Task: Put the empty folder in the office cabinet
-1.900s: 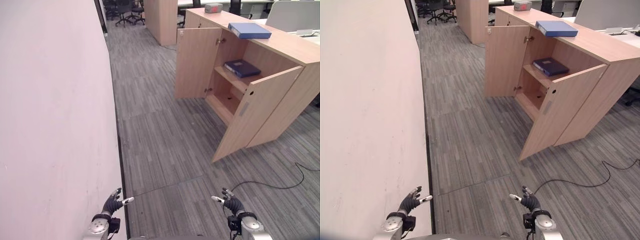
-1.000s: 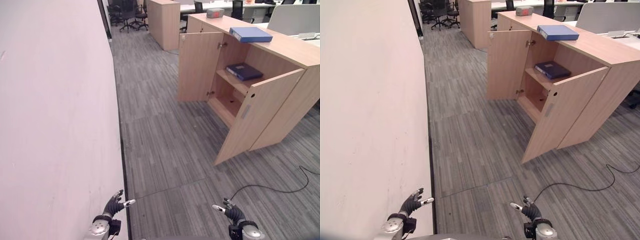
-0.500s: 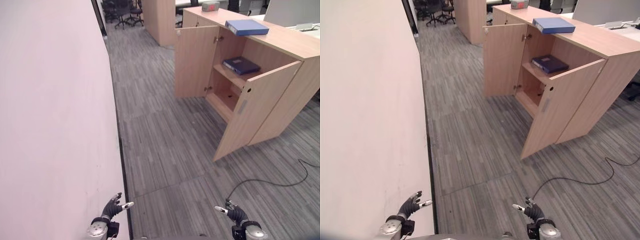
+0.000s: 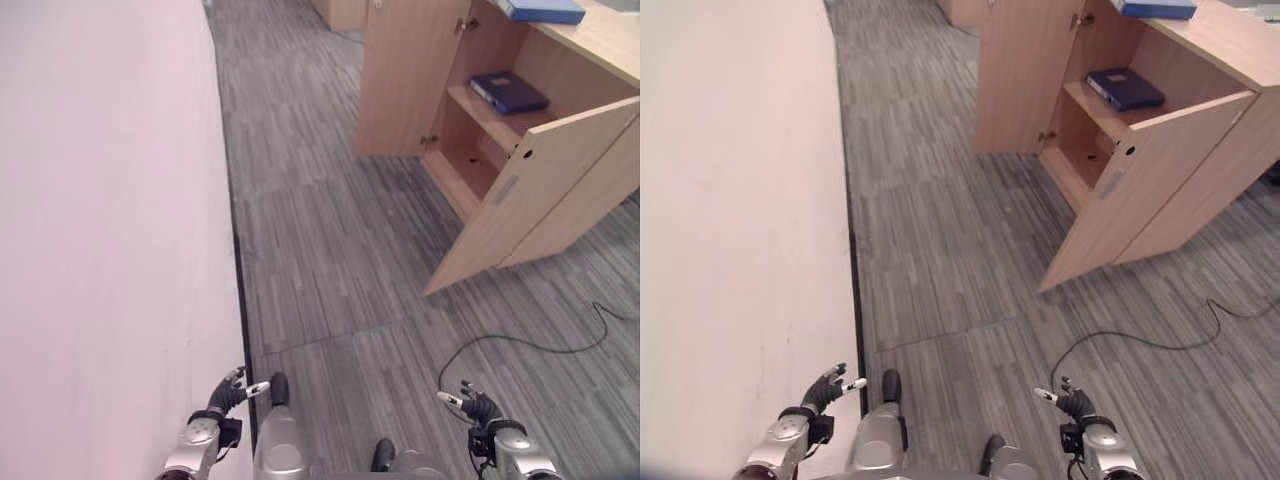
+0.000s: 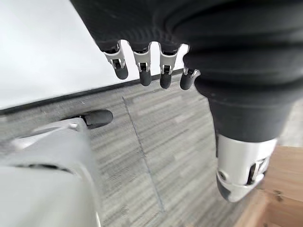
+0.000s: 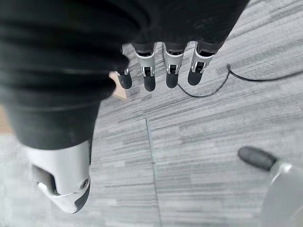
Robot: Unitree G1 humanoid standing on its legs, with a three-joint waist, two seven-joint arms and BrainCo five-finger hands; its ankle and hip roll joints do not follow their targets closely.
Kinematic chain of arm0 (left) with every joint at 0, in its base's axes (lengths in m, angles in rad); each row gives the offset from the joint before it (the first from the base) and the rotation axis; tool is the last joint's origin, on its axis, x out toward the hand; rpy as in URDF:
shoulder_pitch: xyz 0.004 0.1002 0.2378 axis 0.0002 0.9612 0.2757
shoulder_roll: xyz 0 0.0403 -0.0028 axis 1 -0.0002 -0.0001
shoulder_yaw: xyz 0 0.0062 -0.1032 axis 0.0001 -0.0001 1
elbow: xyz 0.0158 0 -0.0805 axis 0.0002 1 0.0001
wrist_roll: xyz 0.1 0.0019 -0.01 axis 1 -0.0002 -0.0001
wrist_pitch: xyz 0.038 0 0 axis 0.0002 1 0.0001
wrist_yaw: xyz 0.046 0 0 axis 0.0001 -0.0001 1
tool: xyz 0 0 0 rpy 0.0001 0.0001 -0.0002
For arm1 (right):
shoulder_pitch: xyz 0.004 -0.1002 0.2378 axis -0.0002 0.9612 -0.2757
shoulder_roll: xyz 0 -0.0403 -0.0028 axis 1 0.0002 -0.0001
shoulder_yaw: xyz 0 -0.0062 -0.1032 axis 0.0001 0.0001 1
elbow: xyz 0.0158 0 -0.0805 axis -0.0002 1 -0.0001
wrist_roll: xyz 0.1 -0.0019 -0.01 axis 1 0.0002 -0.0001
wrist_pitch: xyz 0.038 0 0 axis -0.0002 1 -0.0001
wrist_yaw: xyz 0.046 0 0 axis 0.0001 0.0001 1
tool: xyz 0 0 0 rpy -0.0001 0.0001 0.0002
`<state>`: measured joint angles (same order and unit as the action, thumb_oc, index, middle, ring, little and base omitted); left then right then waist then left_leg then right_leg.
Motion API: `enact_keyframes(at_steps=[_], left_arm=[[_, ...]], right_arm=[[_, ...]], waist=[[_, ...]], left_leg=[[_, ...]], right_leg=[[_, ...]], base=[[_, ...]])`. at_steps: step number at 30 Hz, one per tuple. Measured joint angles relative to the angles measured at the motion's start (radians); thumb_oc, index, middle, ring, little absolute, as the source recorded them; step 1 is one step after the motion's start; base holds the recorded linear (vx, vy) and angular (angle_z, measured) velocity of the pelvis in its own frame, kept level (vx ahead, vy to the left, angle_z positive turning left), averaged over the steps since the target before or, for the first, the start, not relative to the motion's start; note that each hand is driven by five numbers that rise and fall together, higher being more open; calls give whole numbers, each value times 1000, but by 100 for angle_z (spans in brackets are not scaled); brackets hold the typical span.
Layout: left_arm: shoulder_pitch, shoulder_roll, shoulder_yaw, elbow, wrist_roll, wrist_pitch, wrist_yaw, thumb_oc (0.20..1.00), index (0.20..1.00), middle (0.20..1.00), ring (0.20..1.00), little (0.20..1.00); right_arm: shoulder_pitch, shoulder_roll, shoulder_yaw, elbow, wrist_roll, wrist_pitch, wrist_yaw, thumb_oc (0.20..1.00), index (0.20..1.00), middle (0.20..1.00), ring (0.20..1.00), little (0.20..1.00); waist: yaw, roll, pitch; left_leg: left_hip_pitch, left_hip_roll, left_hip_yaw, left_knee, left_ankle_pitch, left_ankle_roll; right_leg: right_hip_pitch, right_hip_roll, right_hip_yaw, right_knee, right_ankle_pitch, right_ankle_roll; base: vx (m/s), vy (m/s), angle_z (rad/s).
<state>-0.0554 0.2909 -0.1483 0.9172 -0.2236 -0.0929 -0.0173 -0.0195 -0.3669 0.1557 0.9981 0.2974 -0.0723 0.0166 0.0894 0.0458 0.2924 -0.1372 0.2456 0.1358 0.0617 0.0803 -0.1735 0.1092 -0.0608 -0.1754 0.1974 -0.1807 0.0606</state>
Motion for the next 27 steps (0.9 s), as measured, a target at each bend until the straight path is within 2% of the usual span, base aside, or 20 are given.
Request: enact_keyframes(at_steps=[1, 3, 5, 6, 8, 9, 10, 11, 12, 13, 14, 15, 17, 18, 20, 22, 24, 25, 26, 27], left_arm=[[-10, 21, 11, -2, -6, 0, 4, 1000, 1000, 1000, 1000, 1000], [14, 39, 52, -4, -7, 0, 9, 1000, 1000, 1000, 1000, 1000], [14, 28, 61, 37, -6, -3, 6, 1000, 1000, 1000, 1000, 1000], [7, 19, 74, 82, -5, -10, 7, 1000, 1000, 1000, 1000, 1000], [15, -11, 96, 122, -5, 4, 13, 1000, 1000, 1000, 1000, 1000], [16, -12, 104, 124, -5, 4, 17, 1000, 1000, 1000, 1000, 1000], [15, -5, 110, 129, -5, 6, 17, 1000, 1000, 1000, 1000, 1000], [7, -9, 103, 118, -5, 2, 18, 1000, 1000, 1000, 1000, 1000], [-7, -45, 98, 105, -5, 0, 18, 1000, 1000, 1000, 1000, 1000], [-14, -56, 106, 98, -5, 0, 19, 1000, 1000, 1000, 1000, 1000], [-19, -73, 101, 84, -5, 2, 26, 1000, 1000, 1000, 1000, 1000], [-21, -80, 89, 76, -4, 2, 23, 1000, 1000, 1000, 1000, 1000], [-20, -69, 78, 54, -5, -4, 24, 1000, 1000, 1000, 1000, 1000], [-4, -40, 63, 30, -5, -6, 27, 1000, 1000, 1000, 1000, 1000], [21, -6, 47, 26, -5, -5, 27, 1000, 1000, 1000, 1000, 1000], [39, 31, 26, 14, -4, -6, 27, 1000, 1000, 1000, 1000, 1000], [53, 49, 21, 14, -4, -5, 29, 1000, 1000, 1000, 1000, 1000], [53, 69, 22, 17, -2, -1, 26, 1000, 1000, 1000, 1000, 1000], [54, 73, 23, 17, 0, 0, 25, 1000, 1000, 1000, 1000, 1000], [52, 67, 24, 23, 6, 1, 26, 1000, 1000, 1000, 1000, 1000]], right_arm=[[-1, 28, 1, 6, -1, 1, 3, 1000, 1000, 1000, 1000, 1000], [-3, 74, 3, 2, -1, -4, 5, 1000, 1000, 1000, 1000, 1000], [-13, 98, -11, 6, -1, -4, 3, 1000, 1000, 1000, 1000, 1000], [-29, 108, -20, 19, -1, -6, 4, 1000, 1000, 1000, 1000, 1000], [-47, 149, -10, 54, -1, -3, 5, 1000, 1000, 1000, 1000, 1000], [-57, 162, 0, 47, -1, -4, 5, 1000, 1000, 1000, 1000, 1000], [-78, 181, 36, 53, -1, -4, 5, 1000, 1000, 1000, 1000, 1000], [-80, 192, 44, 53, -2, -5, 7, 1000, 1000, 1000, 1000, 1000], [-78, 176, 41, 54, -2, -1, 3, 1000, 1000, 1000, 1000, 1000], [-93, 174, 41, 37, -2, -2, 4, 1000, 1000, 1000, 1000, 1000], [-107, 177, 28, 13, -2, -4, 3, 1000, 1000, 1000, 1000, 1000], [-108, 175, 30, -18, -2, -6, 6, 1000, 1000, 1000, 1000, 1000], [-113, 175, 30, -19, -2, -10, 5, 1000, 1000, 1000, 1000, 1000], [-113, 170, 16, -26, -2, -14, 5, 1000, 1000, 1000, 1000, 1000], [-112, 157, -4, -31, -2, -19, 3, 1000, 1000, 1000, 1000, 1000], [-52, 103, -43, -8, -1, -10, -7, 1000, 1000, 1000, 1000, 1000], [-32, 82, -64, -6, 4, -10, -8, 1000, 1000, 1000, 1000, 1000], [-4, 72, -110, 10, 39, -8, -21, 1000, 1000, 1000, 1000, 1000], [6, 71, -118, 26, 39, -12, -21, 1000, 1000, 1000, 1000, 1000], [9, 65, -127, 37, 39, -8, -20, 1000, 1000, 1000, 1000, 1000]], waist=[[9, -40, 8], [39, -85, -6], [60, -133, -19], [61, -138, -27], [64, -206, -55], [64, -208, -56], [61, -208, -58], [66, -216, -83], [61, -220, -110], [60, -205, -103], [47, -171, -81], [32, -121, -67], [32, -95, -70], [22, -78, -64], [2, -58, -57], [-31, -29, -67], [-53, -28, -74], [-87, -47, -68], [-97, -55, -70], [-102, -55, -68]], left_leg=[[9, -18, 16, 17, 10, -1], [8, -24, 39, 103, 21, 18], [-45, -43, 18, 218, -48, 32], [-100, -13, 42, 268, -52, 32], [-112, -57, 92, 275, -92, 88], [-96, -55, 97, 279, -103, 106], [-84, -36, 109, 316, -110, 113], [-100, -66, 117, 297, -130, 117], [-49, -109, 150, 192, -109, 163], [-32, -114, 162, 186, -118, 177], [11, -102, 163, 163, -122, 184], [53, -87, 151, 123, -122, 188], [104, -81, 152, 74, -122, 188], [182, -96, 176, -3, -128, 197], [234, -107, 189, -39, -117, 181], [294, -121, 178, -90, -114, 174], [319, -122, 173, -119, -145, 183], [358, -128, 168, -145, -123, 132], [373, -125, 162, -151, -138, 117], [390, -115, 153, -152, -150, 80]], right_leg=[[3, -23, 9, 44, -37, 5], [72, -45, 41, -24, -45, 2], [148, -70, 55, -160, -12, 2], [157, -78, 53, -188, -6, 30], [117, -142, 61, -149, 28, 82], [118, -134, 64, -132, 78, 93], [81, -138, 82, -35, 122, 105], [24, -164, 114, 81, 150, 135], [-18, -187, 127, 173, 186, 193], [-54, -196, 126, 242, 238, 224], [-121, -201, 86, 380, 365, 209], [-182, -201, 69, 500, 403, 227], [-237, -188, 65, 561, 334, 223], [-285, -207, 27, 551, 248, 228], [-315, -220, -17, 491, 202, 212], [-334, -233, -135, 228, 206, 170], [-367, -216, -124, 120, 194, 162], [-372, -209, -114, -74, 229, 142], [-364, -209, -120, -118, 233, 140], [-351, -201, -133, -108, 310, 96]], base=[[210, 115, -4], [292, 217, -36], [434, 397, -11], [408, 349, -5], [407, 418, -3], [313, 404, -19], [219, 319, -24], [282, 482, -6], [252, 468, 6], [230, 439, 5], [147, 250, 10], [211, 222, 19], [252, 174, 12], [337, 134, -15], [226, 65, -9], [401, -10, 30], [398, -48, 19], [352, -106, 20], [352, -106, 28], [351, -110, 7]])
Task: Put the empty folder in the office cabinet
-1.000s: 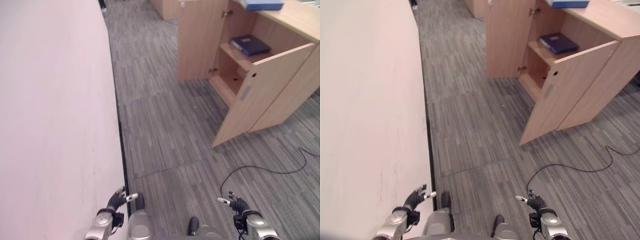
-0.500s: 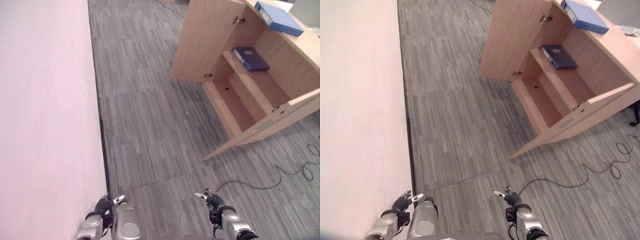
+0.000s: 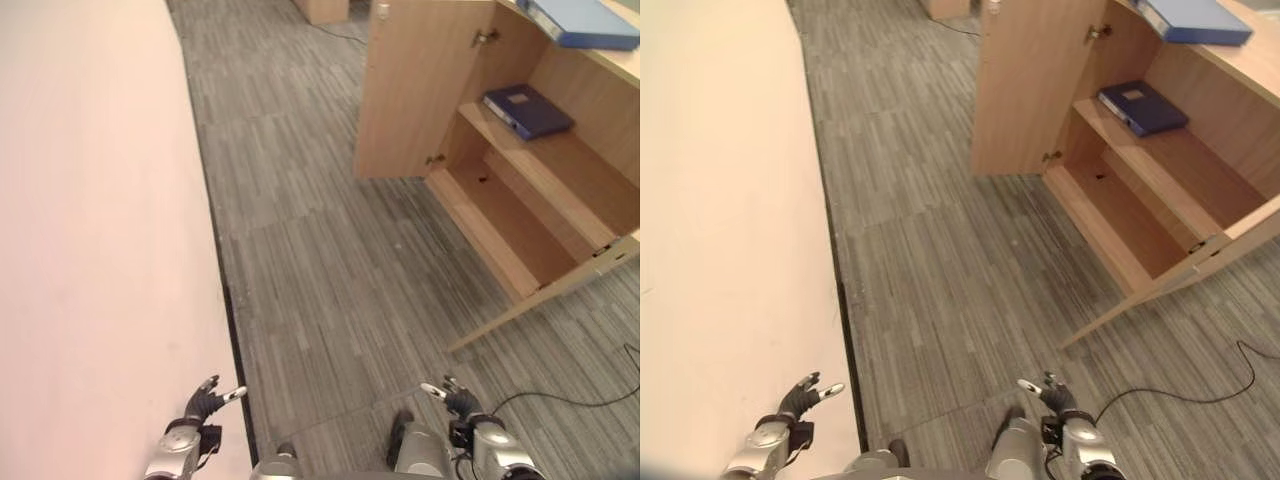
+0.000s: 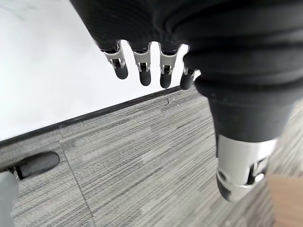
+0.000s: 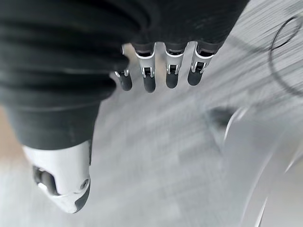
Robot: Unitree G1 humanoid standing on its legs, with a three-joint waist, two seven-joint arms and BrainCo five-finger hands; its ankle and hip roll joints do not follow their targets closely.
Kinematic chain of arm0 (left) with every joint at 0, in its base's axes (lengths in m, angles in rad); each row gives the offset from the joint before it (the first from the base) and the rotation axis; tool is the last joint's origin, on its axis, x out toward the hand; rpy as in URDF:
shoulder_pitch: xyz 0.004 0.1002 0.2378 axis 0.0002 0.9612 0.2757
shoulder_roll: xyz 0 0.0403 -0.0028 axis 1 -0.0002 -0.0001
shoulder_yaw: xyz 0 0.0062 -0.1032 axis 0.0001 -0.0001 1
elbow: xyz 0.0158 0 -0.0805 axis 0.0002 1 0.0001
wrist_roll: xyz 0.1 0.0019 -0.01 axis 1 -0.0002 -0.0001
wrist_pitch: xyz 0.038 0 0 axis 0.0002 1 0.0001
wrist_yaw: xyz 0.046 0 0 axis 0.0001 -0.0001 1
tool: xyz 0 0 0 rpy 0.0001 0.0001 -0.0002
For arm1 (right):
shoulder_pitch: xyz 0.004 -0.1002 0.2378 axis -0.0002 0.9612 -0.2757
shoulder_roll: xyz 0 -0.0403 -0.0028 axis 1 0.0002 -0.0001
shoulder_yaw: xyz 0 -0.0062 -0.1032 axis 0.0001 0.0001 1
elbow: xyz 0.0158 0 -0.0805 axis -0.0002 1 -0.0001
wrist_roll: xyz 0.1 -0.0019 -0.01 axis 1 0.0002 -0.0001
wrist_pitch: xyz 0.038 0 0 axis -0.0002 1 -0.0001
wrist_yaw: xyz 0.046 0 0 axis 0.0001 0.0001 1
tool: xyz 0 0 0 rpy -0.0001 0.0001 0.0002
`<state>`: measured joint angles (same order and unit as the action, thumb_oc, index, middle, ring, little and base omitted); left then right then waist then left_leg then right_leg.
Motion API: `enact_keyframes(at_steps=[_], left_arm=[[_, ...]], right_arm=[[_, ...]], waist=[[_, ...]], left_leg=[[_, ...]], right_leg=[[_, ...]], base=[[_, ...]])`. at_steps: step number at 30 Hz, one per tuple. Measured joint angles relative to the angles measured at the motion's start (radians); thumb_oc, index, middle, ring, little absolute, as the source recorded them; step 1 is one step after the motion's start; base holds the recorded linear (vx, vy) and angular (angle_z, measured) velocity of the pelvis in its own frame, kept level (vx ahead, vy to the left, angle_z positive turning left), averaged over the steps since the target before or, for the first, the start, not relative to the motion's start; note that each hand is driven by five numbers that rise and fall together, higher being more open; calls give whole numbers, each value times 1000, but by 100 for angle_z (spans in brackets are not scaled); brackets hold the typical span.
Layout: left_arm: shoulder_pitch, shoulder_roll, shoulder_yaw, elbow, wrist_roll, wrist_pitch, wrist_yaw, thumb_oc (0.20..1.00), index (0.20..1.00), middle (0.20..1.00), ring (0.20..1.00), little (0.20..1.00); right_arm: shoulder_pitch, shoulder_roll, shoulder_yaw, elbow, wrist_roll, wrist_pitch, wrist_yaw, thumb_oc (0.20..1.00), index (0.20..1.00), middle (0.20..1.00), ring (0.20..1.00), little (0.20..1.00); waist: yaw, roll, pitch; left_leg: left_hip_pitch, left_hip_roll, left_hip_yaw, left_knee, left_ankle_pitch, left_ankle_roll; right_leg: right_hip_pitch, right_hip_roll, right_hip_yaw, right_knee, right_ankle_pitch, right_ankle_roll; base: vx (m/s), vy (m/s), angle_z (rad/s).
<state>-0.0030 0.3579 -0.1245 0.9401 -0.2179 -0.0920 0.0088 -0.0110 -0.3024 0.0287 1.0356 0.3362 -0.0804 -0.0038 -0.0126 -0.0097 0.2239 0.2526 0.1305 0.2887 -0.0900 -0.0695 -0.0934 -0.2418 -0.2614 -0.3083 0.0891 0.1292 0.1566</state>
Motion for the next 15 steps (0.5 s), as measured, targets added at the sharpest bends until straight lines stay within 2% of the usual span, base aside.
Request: enact_keyframes(at_steps=[1, 2, 3, 4, 5, 8, 10, 12, 14, 15], left_arm=[[0, -27, -12, -4, 8, -1, -7, 1000, 1000, 1000, 1000, 1000], [-3, -39, -19, -14, 10, -1, -12, 1000, 1000, 1000, 1000, 1000], [1, -43, -28, -40, 10, -1, -19, 1000, 1000, 1000, 1000, 1000], [-6, -41, -31, -79, 10, -3, -24, 1000, 1000, 1000, 1000, 1000], [-38, -40, -31, -80, 10, -5, -25, 1000, 1000, 1000, 1000, 1000], [-75, -42, -34, -85, 10, -15, -37, 1000, 1000, 1000, 1000, 1000], [-76, -42, -36, -108, 10, -21, -42, 1000, 1000, 1000, 1000, 1000], [-73, -40, -41, -108, 10, -20, -47, 1000, 1000, 1000, 1000, 1000], [-66, -36, -43, -107, 8, -18, -46, 1000, 1000, 1000, 1000, 1000], [-56, -36, -53, -109, 8, -17, -46, 1000, 1000, 1000, 1000, 1000]], right_arm=[[19, -18, -13, 37, 0, 7, -8, 1000, 1000, 1000, 1000, 1000], [27, -26, -26, 48, 0, 5, -12, 1000, 1000, 1000, 1000, 1000], [23, -34, -42, 58, 0, 3, -14, 1000, 1000, 1000, 1000, 1000], [6, -46, -72, 74, 0, 4, -17, 1000, 1000, 1000, 1000, 1000], [11, -51, -87, 77, 1, 6, -20, 1000, 1000, 1000, 1000, 1000], [11, -67, -144, 119, 38, 4, -18, 1000, 1000, 1000, 1000, 1000], [31, -100, -162, 150, 39, 4, -17, 1000, 1000, 1000, 1000, 1000], [37, -122, -195, 187, 41, 16, -20, 1000, 1000, 1000, 1000, 1000], [40, -120, -215, 197, 63, 28, -19, 1000, 1000, 1000, 1000, 1000], [41, -123, -225, 196, 78, 28, -25, 1000, 1000, 1000, 1000, 1000]], waist=[[-9, 20, 4], [-13, 30, 3], [-19, 40, 2], [-39, 62, 12], [-48, 65, 24], [-64, 55, 42], [-90, 76, 45], [-112, 99, 54], [-116, 107, 54], [-111, 108, 58]], left_leg=[[35, 40, -4, 4, -12, -12], [39, 48, -4, 3, -17, -19], [39, 46, -1, 1, -13, -26], [40, 63, 46, 8, -13, -33], [43, 76, 49, 20, -8, -34], [49, 87, 33, 88, -8, -35], [53, 88, 27, 120, -13, -50], [38, 86, 20, 182, -3, -88], [-69, 108, -13, 391, 3, -102], [-115, 119, -48, 531, 48, -168]], right_leg=[[16, 38, -20, 30, 49, -62], [10, 57, -23, 46, 30, -86], [0, 72, -32, 62, 13, -82], [-12, 92, -77, 104, -24, -102], [-20, 103, -80, 143, -51, -130], [-26, 79, -84, 240, -133, -140], [-29, 70, -82, 288, -174, -137], [-25, 55, -82, 301, -199, -129], [-3, 50, -89, 274, -207, -115], [20, 61, -93, 230, -200, -119]], base=[[330, -89, -12], [449, -121, -34], [340, -57, -41], [385, -39, -26], [550, -25, -19], [410, -27, -13], [368, -62, 4], [196, -149, 2], [241, -153, -32], [273, -100, -63]])
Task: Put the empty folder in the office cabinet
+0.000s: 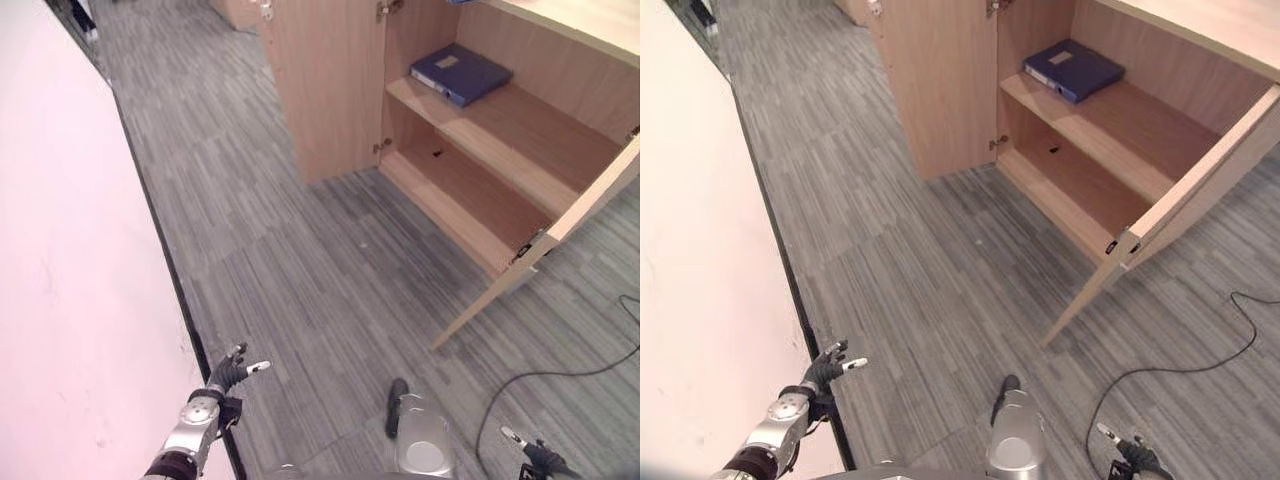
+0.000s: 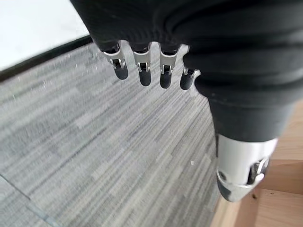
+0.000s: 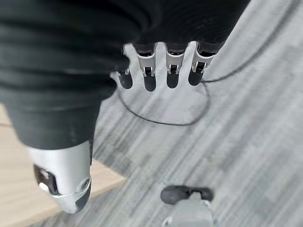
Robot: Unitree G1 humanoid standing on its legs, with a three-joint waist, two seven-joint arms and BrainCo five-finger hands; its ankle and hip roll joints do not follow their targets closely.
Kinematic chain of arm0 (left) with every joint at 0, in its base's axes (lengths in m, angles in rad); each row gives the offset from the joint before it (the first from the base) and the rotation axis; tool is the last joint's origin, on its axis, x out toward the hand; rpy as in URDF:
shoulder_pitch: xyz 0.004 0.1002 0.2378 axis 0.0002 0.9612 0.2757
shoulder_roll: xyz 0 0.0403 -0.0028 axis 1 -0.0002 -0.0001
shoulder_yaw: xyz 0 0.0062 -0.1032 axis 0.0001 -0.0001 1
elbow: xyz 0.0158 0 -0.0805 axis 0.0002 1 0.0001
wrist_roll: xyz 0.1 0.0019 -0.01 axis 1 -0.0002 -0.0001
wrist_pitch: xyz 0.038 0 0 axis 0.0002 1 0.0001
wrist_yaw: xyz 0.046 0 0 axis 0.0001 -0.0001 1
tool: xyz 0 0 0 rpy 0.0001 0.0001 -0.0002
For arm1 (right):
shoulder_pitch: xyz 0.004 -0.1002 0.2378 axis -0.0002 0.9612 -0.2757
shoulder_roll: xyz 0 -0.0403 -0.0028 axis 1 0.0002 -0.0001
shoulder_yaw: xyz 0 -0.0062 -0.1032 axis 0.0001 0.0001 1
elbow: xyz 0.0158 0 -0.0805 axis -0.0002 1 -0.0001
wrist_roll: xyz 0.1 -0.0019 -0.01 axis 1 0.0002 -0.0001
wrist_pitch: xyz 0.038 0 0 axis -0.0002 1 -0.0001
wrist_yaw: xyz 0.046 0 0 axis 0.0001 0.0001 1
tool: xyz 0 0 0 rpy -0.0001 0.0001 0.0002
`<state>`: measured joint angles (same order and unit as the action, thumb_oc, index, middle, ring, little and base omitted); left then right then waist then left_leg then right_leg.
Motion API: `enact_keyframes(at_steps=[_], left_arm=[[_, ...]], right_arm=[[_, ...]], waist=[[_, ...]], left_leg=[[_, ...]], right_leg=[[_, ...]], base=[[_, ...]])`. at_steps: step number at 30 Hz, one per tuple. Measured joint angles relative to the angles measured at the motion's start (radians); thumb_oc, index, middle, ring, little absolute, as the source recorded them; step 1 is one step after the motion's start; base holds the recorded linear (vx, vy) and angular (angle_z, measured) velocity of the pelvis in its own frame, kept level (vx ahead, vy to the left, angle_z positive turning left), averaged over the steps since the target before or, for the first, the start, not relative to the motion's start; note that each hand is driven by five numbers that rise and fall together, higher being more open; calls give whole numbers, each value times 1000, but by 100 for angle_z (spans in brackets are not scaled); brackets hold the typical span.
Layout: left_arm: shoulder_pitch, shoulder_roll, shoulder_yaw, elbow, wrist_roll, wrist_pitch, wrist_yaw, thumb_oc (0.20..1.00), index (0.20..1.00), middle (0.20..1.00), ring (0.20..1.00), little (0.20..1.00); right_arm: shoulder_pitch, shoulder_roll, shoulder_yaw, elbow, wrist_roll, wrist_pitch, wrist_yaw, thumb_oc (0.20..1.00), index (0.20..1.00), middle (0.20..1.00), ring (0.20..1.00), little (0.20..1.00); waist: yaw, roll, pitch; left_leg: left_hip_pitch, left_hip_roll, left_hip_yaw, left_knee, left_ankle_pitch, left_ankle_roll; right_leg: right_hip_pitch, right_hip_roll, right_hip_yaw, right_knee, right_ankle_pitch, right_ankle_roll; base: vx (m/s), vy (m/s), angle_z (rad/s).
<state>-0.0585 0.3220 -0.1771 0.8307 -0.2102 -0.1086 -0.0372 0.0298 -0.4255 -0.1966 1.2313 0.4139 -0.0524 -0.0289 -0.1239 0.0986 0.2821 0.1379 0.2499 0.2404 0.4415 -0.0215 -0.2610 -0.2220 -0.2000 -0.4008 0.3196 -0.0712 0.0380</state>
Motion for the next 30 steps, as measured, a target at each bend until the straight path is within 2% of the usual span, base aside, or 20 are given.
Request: enact_keyframes(at_steps=[2, 3, 5, 7, 9, 12, 13, 15, 16, 17, 18, 19, 20, 21, 22, 24, 25, 26, 28, 30], left_arm=[[28, -2, -2, 3, 0, 6, 0, 1000, 1000, 1000, 1000, 1000], [18, -5, -3, 8, -2, 5, 9, 1000, 1000, 1000, 1000, 1000], [-16, -12, -24, 8, -3, -2, 10, 1000, 1000, 1000, 1000, 1000], [-25, -10, -27, -12, -12, -7, 10, 1000, 1000, 1000, 1000, 1000], [-24, -9, -30, -15, -19, -11, 9, 1000, 1000, 1000, 1000, 1000], [-10, -7, -40, -6, -20, -7, 11, 1000, 1000, 1000, 1000, 1000], [-4, -2, -56, -8, -22, -8, 11, 1000, 1000, 1000, 1000, 1000], [-6, -10, -66, -5, -26, -9, 12, 1000, 1000, 1000, 1000, 1000], [-6, -7, -65, -9, -34, -9, 19, 1000, 1000, 1000, 1000, 1000], [-10, -10, -75, -6, -42, -10, 21, 1000, 1000, 1000, 1000, 1000], [-12, -13, -79, -2, -42, -13, 20, 1000, 1000, 1000, 1000, 1000], [-33, -17, -84, 14, -42, -13, 22, 1000, 1000, 1000, 1000, 1000], [-33, -15, -87, 18, -42, -13, 23, 1000, 1000, 1000, 1000, 1000], [-49, -12, -83, 21, -41, -15, 27, 1000, 1000, 1000, 1000, 1000], [-48, 0, -70, 20, -41, -14, 27, 1000, 1000, 1000, 1000, 1000], [-34, 23, -65, 5, -40, -15, 26, 1000, 1000, 1000, 1000, 1000], [-27, 47, -85, 2, -39, -16, 25, 1000, 1000, 1000, 1000, 1000], [-9, 83, -86, 13, -39, -16, 25, 1000, 1000, 1000, 1000, 1000], [-8, 109, -86, 11, -39, -10, 24, 1000, 1000, 1000, 1000, 1000], [4, 110, -73, -10, -40, -11, 22, 1000, 1000, 1000, 1000, 1000]], right_arm=[[-11, -5, 0, -6, 4, -5, -6, 1000, 1000, 1000, 1000, 1000], [-13, -1, 0, -11, 31, -4, -14, 1000, 1000, 1000, 1000, 1000], [-12, 2, 0, -12, 78, -4, -23, 1000, 1000, 1000, 1000, 1000], [-15, 23, -1, -17, 118, -11, -26, 1000, 1000, 1000, 1000, 1000], [-27, 23, -2, -25, 119, -14, -27, 1000, 1000, 1000, 1000, 1000], [-29, 23, 1, -46, 130, -28, -29, 1000, 1000, 1000, 1000, 1000], [-44, 18, 0, -50, 157, -30, -28, 1000, 1000, 1000, 1000, 1000], [-46, 11, -1, -51, 157, -36, -31, 1000, 1000, 1000, 1000, 1000], [-44, 14, 3, -46, 157, -33, -34, 1000, 1000, 1000, 1000, 1000], [-26, 18, -3, -54, 156, -33, -32, 1000, 1000, 1000, 1000, 1000], [-17, 15, 0, -51, 156, -38, -30, 1000, 1000, 1000, 1000, 1000], [-9, 18, 0, -41, 156, -33, -35, 1000, 1000, 1000, 1000, 1000], [-4, 12, 4, -41, 156, -30, -38, 1000, 1000, 1000, 1000, 1000], [1, 15, 8, -40, 156, -29, -37, 1000, 1000, 1000, 1000, 1000], [-2, 44, 4, -38, 156, -20, -31, 1000, 1000, 1000, 1000, 1000], [50, 96, -3, -41, 155, -16, -25, 1000, 1000, 1000, 1000, 1000], [74, 121, -16, -49, 156, -11, -19, 1000, 1000, 1000, 1000, 1000], [92, 148, -17, -39, 156, -11, -12, 1000, 1000, 1000, 1000, 1000], [55, 160, -5, -43, 155, -9, -9, 1000, 1000, 1000, 1000, 1000], [31, 173, 4, -42, 154, -7, -5, 1000, 1000, 1000, 1000, 1000]], waist=[[1, -3, -2], [-3, -22, 6], [-17, -34, 4], [-4, -61, 2], [6, -52, -2], [13, -33, -9], [33, -15, -15], [29, 5, -6], [33, 15, -8], [24, 5, 0], [21, 12, 0], [24, 15, 4], [32, 33, -4], [33, 12, 8], [54, -16, 21], [51, -40, 6], [58, -83, -10], [70, -143, -47], [78, -120, -35], [91, -129, -31]], left_leg=[[-23, 9, -65, 79, 75, -8], [-54, -5, -104, 166, 170, -33], [-103, -3, -100, 217, 112, -24], [-92, 15, -13, 13, 54, 53], [-75, 40, -13, -208, 57, 54], [-64, 62, -87, -403, 66, 45], [-67, 63, -171, -493, 72, 59], [-119, 76, -296, -520, 75, 62], [-140, 89, -319, -482, 64, 99], [-181, 101, -329, -438, 53, 87], [-200, 108, -339, -413, 19, 119], [-235, 113, -365, -385, 14, 108], [-236, 107, -380, -382, -30, 164], [-268, 78, -355, -318, -13, 75], [-283, 49, -312, -264, -10, 47], [-273, 7, -294, -237, -11, 68], [-276, -28, -275, -199, -37, 103], [-298, -71, -238, -125, -88, 84], [-330, -56, -218, -77, -113, 91], [-300, -67, -163, -70, -89, 120]], right_leg=[[48, 24, 15, -57, 32, -4], [79, 31, 38, -85, 40, -35], [113, 41, 66, -130, 48, -48], [137, 62, 127, -181, 77, -71], [142, 97, 187, -197, 88, -79], [154, 139, 257, -209, 92, -52], [131, 152, 315, -177, 77, -66], [114, 160, 378, -151, 56, -33], [99, 153, 413, -137, 51, -24], [99, 148, 442, -135, 37, 3], [77, 138, 464, -115, 24, 12], [67, 110, 491, -110, 21, 26], [52, 102, 516, -111, 14, 53], [55, 67, 567, -142, 3, 90], [12, 48, 602, -27, -33, 139], [59, 6, 563, 83, -90, 159], [106, -42, 548, 58, -49, 121], [154, -97, 520, 3, -4, 59], [149, -100, 525, -33, 46, 74], [113, -116, 412, -32, 153, 45]], base=[[242, -37, -97], [161, 27, -79], [315, 212, -49], [396, 386, -69], [431, 526, -98], [338, 389, -99], [376, 431, -127], [316, 334, -125], [358, 396, -91], [494, 568, -88], [369, 447, -76], [331, 469, -85], [296, 472, -106], [285, 548, -116], [197, 378, -90], [226, 499, -14], [242, 574, -13], [84, 409, -44], [31, 404, -58], [8, 609, -67]])
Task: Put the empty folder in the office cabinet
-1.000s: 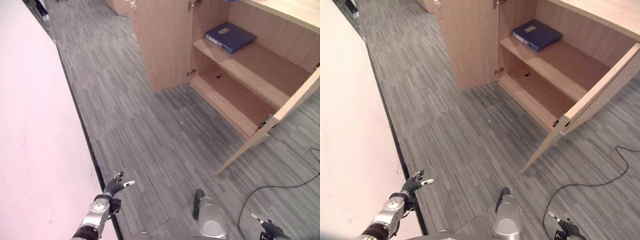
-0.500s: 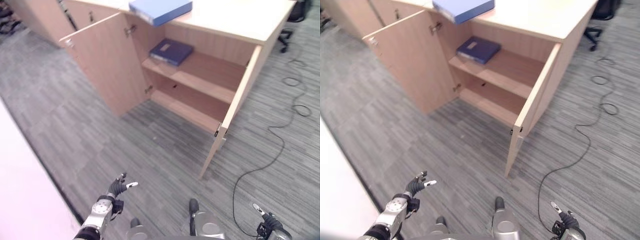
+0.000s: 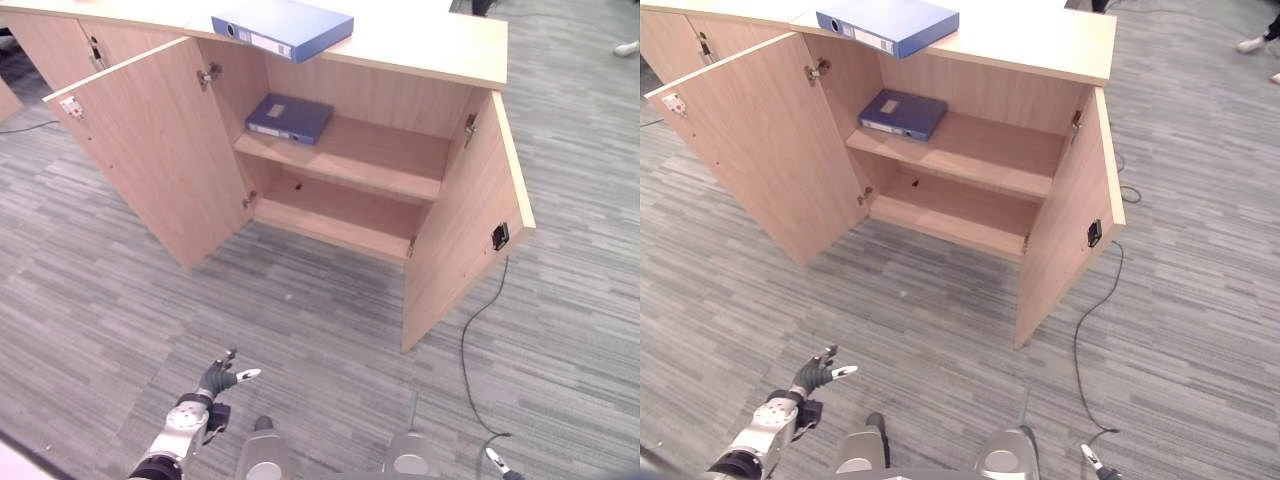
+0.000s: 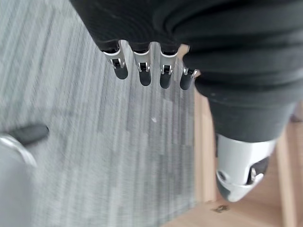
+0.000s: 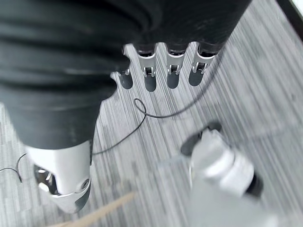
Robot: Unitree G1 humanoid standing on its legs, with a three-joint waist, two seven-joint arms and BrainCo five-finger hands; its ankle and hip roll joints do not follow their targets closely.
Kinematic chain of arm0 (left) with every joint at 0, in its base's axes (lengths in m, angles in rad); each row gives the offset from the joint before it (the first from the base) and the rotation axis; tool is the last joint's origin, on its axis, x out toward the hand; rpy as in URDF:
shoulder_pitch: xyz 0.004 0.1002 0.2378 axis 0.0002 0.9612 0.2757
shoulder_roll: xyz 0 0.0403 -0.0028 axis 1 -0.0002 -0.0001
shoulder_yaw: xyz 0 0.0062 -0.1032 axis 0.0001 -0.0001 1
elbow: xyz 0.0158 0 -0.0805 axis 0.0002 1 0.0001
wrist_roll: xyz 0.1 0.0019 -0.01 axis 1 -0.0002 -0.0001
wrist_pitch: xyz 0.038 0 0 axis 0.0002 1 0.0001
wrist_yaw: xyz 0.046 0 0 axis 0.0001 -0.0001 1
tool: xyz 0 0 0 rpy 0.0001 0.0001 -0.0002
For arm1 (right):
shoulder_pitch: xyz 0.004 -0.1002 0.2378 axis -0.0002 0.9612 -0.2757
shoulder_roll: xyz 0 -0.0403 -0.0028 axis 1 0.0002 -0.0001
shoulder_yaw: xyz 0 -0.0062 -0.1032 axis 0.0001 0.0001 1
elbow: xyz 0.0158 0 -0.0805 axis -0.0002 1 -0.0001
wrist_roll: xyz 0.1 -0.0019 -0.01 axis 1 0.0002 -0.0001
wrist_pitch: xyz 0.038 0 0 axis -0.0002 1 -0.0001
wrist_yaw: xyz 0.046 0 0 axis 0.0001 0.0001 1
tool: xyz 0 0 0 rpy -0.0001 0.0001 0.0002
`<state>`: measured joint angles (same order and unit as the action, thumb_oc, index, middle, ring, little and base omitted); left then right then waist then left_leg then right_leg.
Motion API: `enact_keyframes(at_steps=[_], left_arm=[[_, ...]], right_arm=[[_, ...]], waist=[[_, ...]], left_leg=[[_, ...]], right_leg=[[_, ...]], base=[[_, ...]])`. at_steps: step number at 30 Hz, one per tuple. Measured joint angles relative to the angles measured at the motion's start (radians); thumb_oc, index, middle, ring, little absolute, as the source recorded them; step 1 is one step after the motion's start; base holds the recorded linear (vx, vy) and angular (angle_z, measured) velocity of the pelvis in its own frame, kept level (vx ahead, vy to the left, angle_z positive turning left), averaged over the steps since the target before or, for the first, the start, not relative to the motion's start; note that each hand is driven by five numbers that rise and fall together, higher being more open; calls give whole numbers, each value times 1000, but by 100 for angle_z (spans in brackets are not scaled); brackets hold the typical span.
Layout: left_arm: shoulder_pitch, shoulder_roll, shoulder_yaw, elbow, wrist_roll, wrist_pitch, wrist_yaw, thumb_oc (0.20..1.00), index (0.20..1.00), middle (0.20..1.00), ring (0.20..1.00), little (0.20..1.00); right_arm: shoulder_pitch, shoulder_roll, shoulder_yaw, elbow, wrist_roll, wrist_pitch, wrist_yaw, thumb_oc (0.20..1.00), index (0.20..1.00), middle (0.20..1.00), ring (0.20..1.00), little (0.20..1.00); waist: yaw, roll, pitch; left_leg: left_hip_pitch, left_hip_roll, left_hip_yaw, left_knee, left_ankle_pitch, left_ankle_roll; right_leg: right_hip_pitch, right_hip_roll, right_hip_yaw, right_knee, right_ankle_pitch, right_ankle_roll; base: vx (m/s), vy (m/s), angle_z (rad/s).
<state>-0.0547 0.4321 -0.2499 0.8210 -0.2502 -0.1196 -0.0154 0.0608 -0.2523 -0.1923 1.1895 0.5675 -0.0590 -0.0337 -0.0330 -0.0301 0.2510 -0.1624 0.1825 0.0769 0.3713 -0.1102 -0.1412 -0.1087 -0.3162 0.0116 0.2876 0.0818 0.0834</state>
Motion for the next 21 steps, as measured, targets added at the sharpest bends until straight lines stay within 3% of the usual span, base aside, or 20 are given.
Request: enact_keyframes(at_steps=[1, 2, 3, 4, 5, 6, 7, 8, 9, 10, 12, 15, 17, 18, 21], left_arm=[[22, -6, 3, -32, 0, 1, -3, 1000, 1000, 1000, 1000, 1000], [22, -14, 6, -37, 0, 1, -7, 1000, 1000, 1000, 1000, 1000], [48, -37, 11, -43, 0, 1, -15, 1000, 1000, 1000, 1000, 1000], [57, -53, 26, -40, 0, 3, -16, 1000, 1000, 1000, 1000, 1000], [72, -59, 40, -39, 0, 4, -19, 1000, 1000, 1000, 1000, 1000], [82, -47, 48, -40, 2, 7, -20, 1000, 1000, 1000, 1000, 1000], [88, -38, 47, -42, 2, 10, -23, 1000, 1000, 1000, 1000, 1000], [87, -19, 46, -39, 3, 17, -28, 1000, 1000, 1000, 1000, 1000], [90, -78, 40, -21, 4, 33, -32, 1000, 1000, 1000, 1000, 1000], [94, -87, 41, -21, 4, 34, -37, 1000, 1000, 1000, 1000, 1000], [83, -87, 42, -23, 14, 33, -40, 1000, 1000, 1000, 1000, 1000], [80, -76, 39, -40, 33, 29, -46, 1000, 1000, 1000, 1000, 1000], [82, -79, 30, -41, 40, 30, -54, 1000, 1000, 1000, 1000, 1000], [83, -80, 14, -41, 40, 29, -61, 1000, 1000, 1000, 1000, 1000], [96, -94, 15, -45, 40, 30, -69, 1000, 1000, 1000, 1000, 1000]], right_arm=[[-14, -6, 6, -9, -3, -1, -1, 1000, 1000, 1000, 1000, 1000], [-12, -10, 19, -18, -5, -3, -2, 1000, 1000, 1000, 1000, 1000], [-25, -31, 40, -39, -9, -3, 3, 1000, 1000, 1000, 1000, 1000], [-18, -27, 41, -46, -9, 3, 7, 1000, 1000, 1000, 1000, 1000], [-17, -19, 41, -44, -8, 6, 14, 1000, 1000, 1000, 1000, 1000], [-20, -8, 40, -43, -8, 6, 14, 1000, 1000, 1000, 1000, 1000], [-21, 3, 39, -43, -8, 2, 16, 1000, 1000, 1000, 1000, 1000], [-25, 9, 39, -42, -8, -5, 17, 1000, 1000, 1000, 1000, 1000], [-29, -41, 40, -22, -8, -6, 14, 1000, 1000, 1000, 1000, 1000], [-32, -57, 40, -20, -7, -7, 12, 1000, 1000, 1000, 1000, 1000], [-4, -46, 44, -8, -7, -1, 15, 1000, 1000, 1000, 1000, 1000], [36, -40, 61, -7, -7, 6, 18, 1000, 1000, 1000, 1000, 1000], [45, -46, 63, -7, -7, 6, 19, 1000, 1000, 1000, 1000, 1000], [51, -54, 62, -6, -7, 6, 22, 1000, 1000, 1000, 1000, 1000], [39, -81, 64, -9, -8, 5, 32, 1000, 1000, 1000, 1000, 1000]], waist=[[4, 23, 2], [-2, 30, 9], [17, 75, 4], [19, 79, -5], [20, 88, -12], [24, 81, -12], [19, 55, -13], [15, -4, -1], [-5, 66, 12], [-6, 71, 20], [-22, 62, 27], [-34, 43, 17], [-47, 49, 21], [-50, 60, 20], [-63, 96, 31]], left_leg=[[20, 13, 44, -19, -9, 11], [34, 2, 47, -9, -25, 29], [42, 14, 58, -32, -26, 42], [57, 19, 109, -62, -13, 67], [72, 16, 120, -121, -5, 67], [97, 13, 136, -189, 0, 60], [92, -12, 135, -191, 2, 65], [43, -65, 147, -25, -34, 94], [51, -45, 131, 82, -104, 101], [64, -48, 148, 60, -126, 98], [137, -80, 157, -48, -90, 81], [148, -93, 158, -143, -20, 92], [175, -94, 162, -201, 18, 85], [179, -90, 168, -212, 30, 84], [199, -68, 192, -213, 31, 60]], right_leg=[[-15, -24, -138, 14, 59, -34], [-21, -28, -193, 21, 101, -82], [-53, -49, -242, 47, 159, -36], [-85, -58, -274, 153, 79, 36], [-112, -27, -268, 244, -17, 82], [-118, 31, -284, 285, -87, 96], [-95, 74, -297, 233, -130, 136], [-23, 65, -330, 82, -237, 55], [-23, 99, -346, 75, -225, 37], [-15, 92, -348, 79, -196, 34], [9, 55, -380, 54, -171, 62], [26, 47, -443, -12, -141, 66], [40, 61, -441, -45, -120, 50], [50, 68, -445, -61, -103, 25], [50, 90, -428, -52, -120, -5]], base=[[19, 435, -57], [68, 775, -83], [47, 512, -74], [59, 614, -75], [40, 370, -46], [54, 274, -24], [82, 225, -16], [113, 141, -18], [125, 93, -35], [194, 38, -35], [102, 28, -11], [56, 17, 1], [49, -24, 3], [31, -25, -5], [38, 3, -24]])
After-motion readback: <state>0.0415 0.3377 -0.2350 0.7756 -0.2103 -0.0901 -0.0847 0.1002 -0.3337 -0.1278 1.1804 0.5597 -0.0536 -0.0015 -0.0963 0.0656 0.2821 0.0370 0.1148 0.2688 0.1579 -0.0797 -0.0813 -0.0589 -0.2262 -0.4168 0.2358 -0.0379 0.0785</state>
